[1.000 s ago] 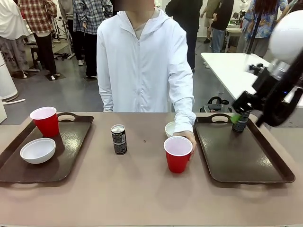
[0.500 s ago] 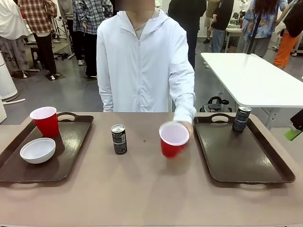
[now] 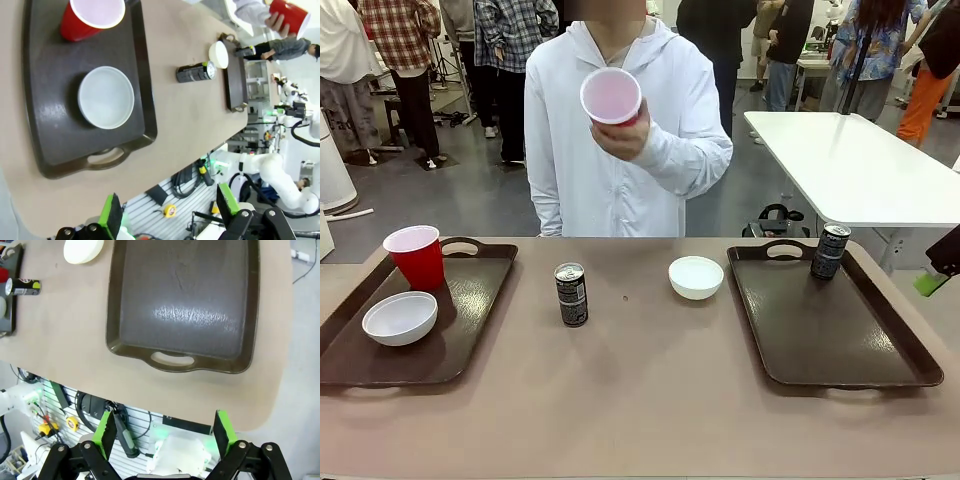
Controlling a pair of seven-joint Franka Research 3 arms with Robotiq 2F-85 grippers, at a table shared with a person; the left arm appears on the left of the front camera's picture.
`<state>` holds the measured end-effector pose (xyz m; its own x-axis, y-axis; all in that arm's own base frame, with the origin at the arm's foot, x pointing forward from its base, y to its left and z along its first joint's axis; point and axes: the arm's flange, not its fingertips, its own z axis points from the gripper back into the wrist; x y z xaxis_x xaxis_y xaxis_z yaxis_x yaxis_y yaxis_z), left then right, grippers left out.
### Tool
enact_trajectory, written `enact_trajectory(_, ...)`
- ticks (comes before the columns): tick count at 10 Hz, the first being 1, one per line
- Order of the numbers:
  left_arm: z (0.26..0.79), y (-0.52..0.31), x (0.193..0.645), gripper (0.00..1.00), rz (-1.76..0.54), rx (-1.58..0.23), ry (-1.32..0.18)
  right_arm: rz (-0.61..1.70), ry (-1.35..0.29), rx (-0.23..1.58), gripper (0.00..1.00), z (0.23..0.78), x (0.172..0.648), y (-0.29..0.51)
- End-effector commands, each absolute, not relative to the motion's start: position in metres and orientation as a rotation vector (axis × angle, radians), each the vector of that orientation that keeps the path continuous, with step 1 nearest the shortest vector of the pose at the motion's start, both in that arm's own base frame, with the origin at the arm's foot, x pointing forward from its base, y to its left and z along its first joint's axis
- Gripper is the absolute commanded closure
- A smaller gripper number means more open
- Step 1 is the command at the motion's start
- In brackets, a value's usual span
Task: Prepare tableware on both trays.
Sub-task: Pick up a Picnic Bowl from the table and place it on a Handle tray.
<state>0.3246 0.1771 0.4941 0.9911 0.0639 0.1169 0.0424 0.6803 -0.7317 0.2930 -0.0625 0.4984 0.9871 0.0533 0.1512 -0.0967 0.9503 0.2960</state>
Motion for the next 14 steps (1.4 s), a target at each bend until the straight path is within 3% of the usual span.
enact_trajectory(1, 0.496, 0.179, 0.325, 0.00, 0.012, -0.839, -0.146, 0.085, -0.136, 0.294, 0.00, 0.500, 0.289, -0.062)
enact_trajectory(4, 0.496, 0.179, 0.325, 0.00, 0.012, -0.839, -0.146, 0.080, -0.147, 0.307, 0.00, 0.501, 0.291, -0.062)
enact_trajectory(7, 0.496, 0.179, 0.325, 0.00, 0.012, -0.839, -0.146, 0.114, -0.088, 0.108, 0.00, 0.488, 0.311, -0.009)
enact_trajectory(10, 0.496, 0.179, 0.325, 0.00, 0.012, -0.839, -0.146, 0.093, -0.052, 0.061, 0.00, 0.465, 0.333, 0.018)
enact_trajectory(12, 0.496, 0.179, 0.325, 0.00, 0.012, -0.839, -0.146, 0.150, -0.050, 0.050, 0.00, 0.469, 0.286, -0.017)
enact_trajectory(14, 0.496, 0.179, 0.325, 0.00, 0.012, -0.839, -0.146, 0.104, -0.053, 0.077, 0.00, 0.477, 0.268, -0.042)
